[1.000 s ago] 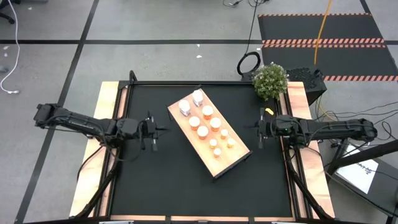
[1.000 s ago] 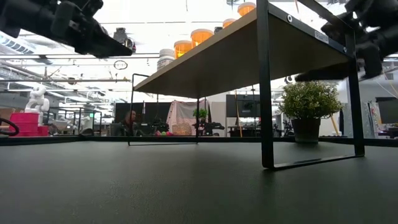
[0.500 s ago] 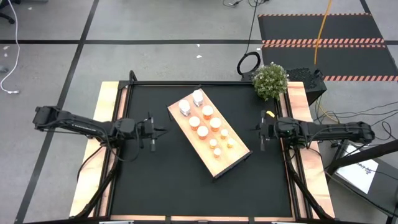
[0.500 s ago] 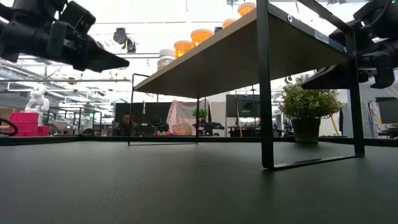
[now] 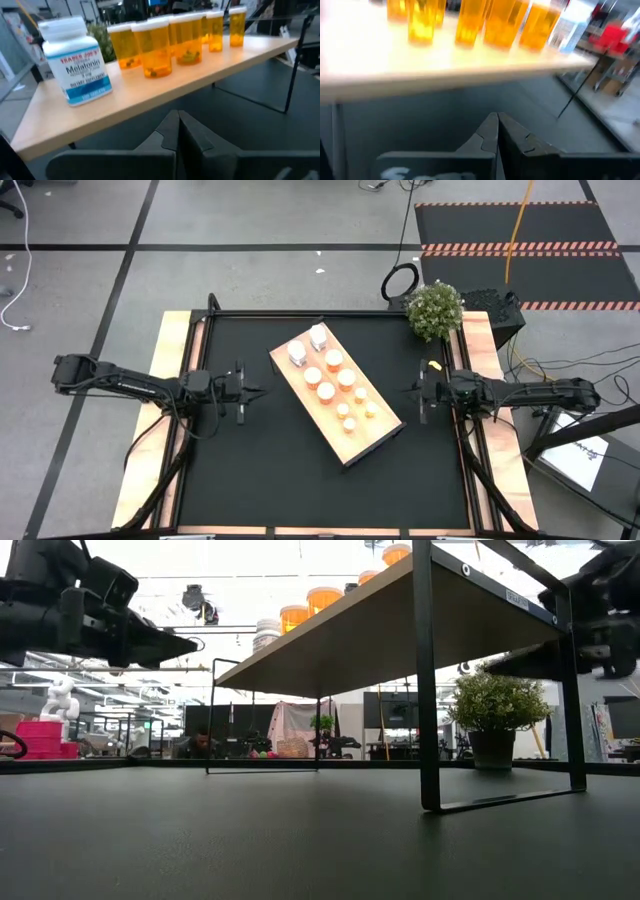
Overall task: Pick and place medicine bottles onto shelf by color
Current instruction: Return to Home Position
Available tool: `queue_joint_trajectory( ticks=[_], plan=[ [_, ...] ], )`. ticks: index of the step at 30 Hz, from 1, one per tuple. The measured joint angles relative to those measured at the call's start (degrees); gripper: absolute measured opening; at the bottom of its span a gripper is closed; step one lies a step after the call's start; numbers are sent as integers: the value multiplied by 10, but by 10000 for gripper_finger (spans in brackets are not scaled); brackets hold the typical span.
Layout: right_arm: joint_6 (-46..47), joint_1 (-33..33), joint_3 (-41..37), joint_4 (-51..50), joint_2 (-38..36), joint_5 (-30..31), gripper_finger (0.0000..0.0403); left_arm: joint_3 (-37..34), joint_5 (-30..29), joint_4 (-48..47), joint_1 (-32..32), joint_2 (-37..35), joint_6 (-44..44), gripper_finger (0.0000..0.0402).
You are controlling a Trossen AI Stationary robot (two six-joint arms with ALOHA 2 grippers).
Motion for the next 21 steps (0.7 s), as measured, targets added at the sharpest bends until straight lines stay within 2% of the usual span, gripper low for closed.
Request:
queue_joint_trajectory(
  ticks=[3,11,21],
  plan=[
    [-4,0,-13,26,-2,-1,0,-13,24,23,12,0,1,8],
    [-9,0,-14,20,-13,-2,0,-13,101,21,51,0,3,6],
    [-8,0,-15,-7,-64,-3,0,-12,104,5,53,-57,-18,2]
  ],
)
